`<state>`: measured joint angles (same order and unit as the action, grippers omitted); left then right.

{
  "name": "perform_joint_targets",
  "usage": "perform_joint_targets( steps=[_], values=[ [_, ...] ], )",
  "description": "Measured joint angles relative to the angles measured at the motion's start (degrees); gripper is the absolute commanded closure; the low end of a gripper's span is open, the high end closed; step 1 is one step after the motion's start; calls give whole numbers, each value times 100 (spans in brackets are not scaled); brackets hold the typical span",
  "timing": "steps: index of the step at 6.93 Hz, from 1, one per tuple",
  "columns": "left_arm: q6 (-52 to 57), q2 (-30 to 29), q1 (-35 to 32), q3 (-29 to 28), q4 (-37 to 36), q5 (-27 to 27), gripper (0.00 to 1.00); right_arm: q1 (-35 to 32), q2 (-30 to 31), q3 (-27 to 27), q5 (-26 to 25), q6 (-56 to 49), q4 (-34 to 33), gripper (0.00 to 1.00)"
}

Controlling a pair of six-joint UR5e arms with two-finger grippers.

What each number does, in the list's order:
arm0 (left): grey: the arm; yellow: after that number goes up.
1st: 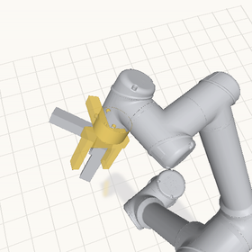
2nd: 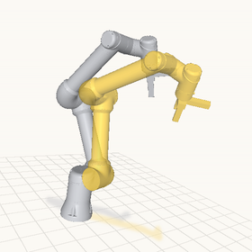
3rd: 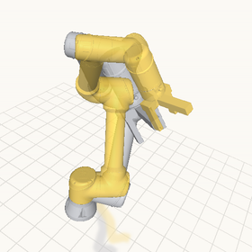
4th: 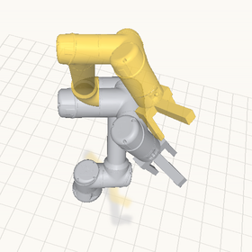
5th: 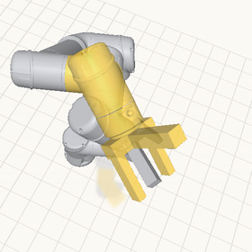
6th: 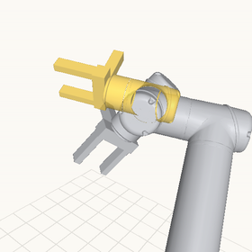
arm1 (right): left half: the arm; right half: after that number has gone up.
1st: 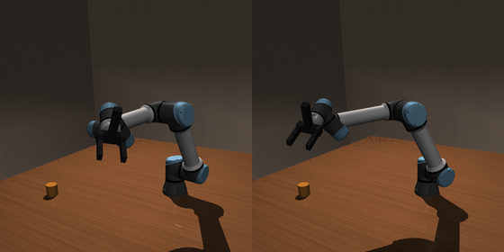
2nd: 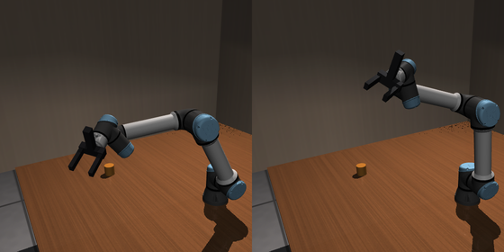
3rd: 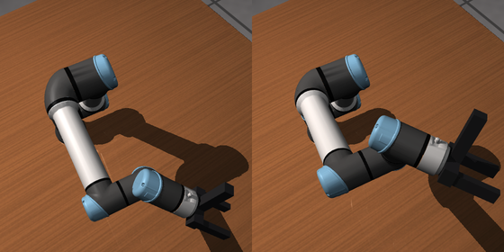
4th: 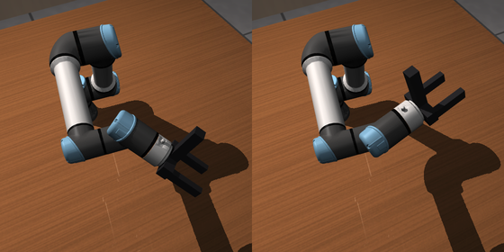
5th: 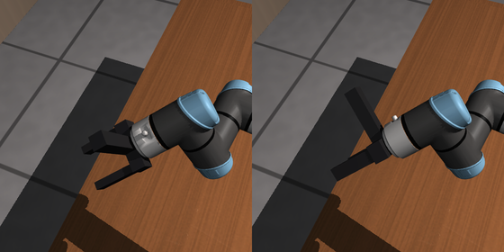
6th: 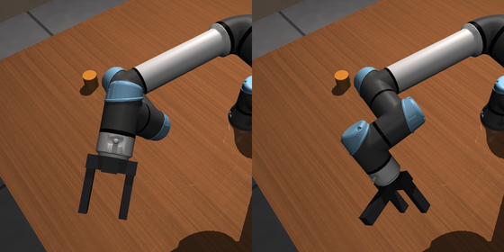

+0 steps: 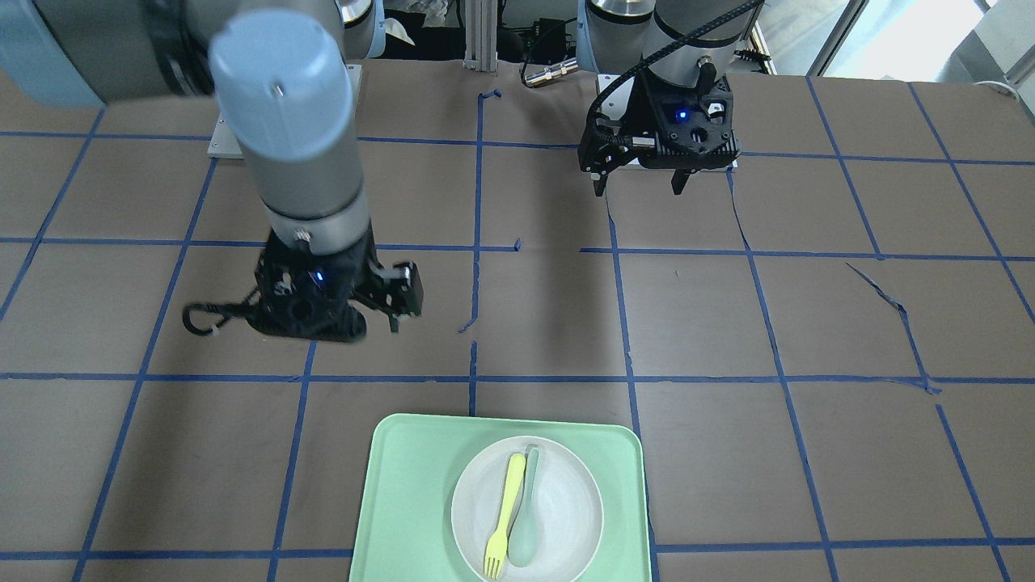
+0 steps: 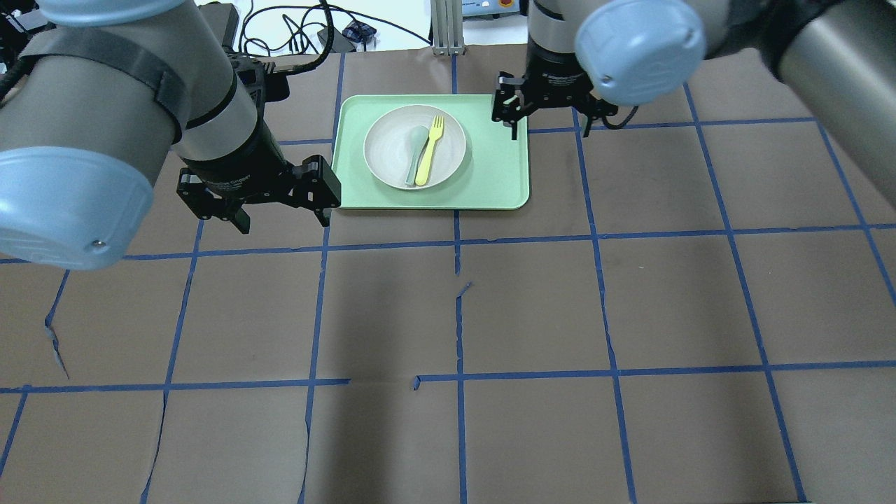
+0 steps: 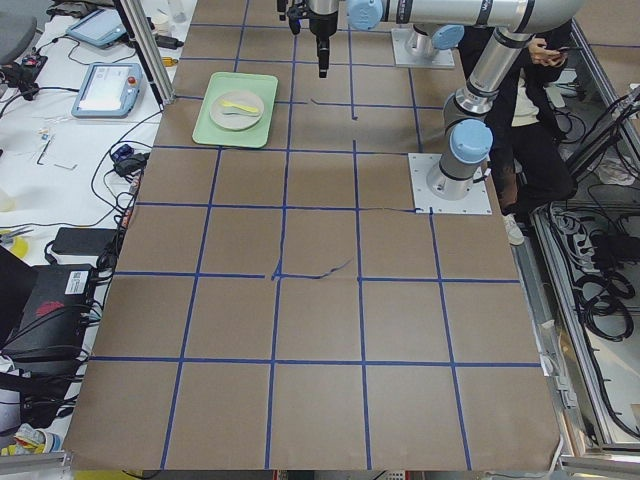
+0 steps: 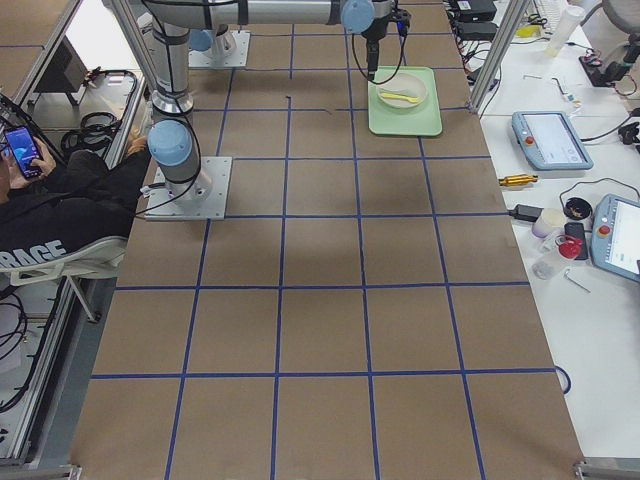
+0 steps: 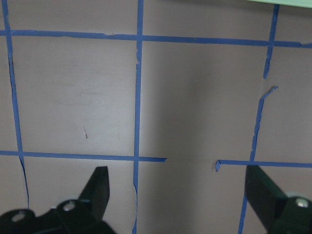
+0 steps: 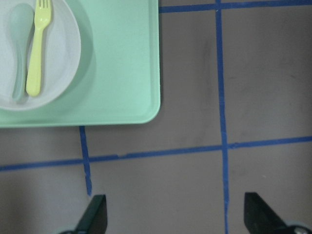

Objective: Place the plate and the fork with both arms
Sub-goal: 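Lower the right gripper into the plate and grasp the yellow fork handle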

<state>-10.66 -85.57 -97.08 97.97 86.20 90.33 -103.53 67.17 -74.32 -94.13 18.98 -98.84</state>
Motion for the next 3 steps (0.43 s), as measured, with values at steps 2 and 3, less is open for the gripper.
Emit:
perform_joint_targets(
  steps=[2,3],
  values=[
    [-6,10,-3,-3,-12,2,0,-302,-1411,1056,-19,803,-633,0],
    [-6,13,-3,2,-18,2,0,-438,-1890,1206,-19,1042,-1165,7]
  ],
)
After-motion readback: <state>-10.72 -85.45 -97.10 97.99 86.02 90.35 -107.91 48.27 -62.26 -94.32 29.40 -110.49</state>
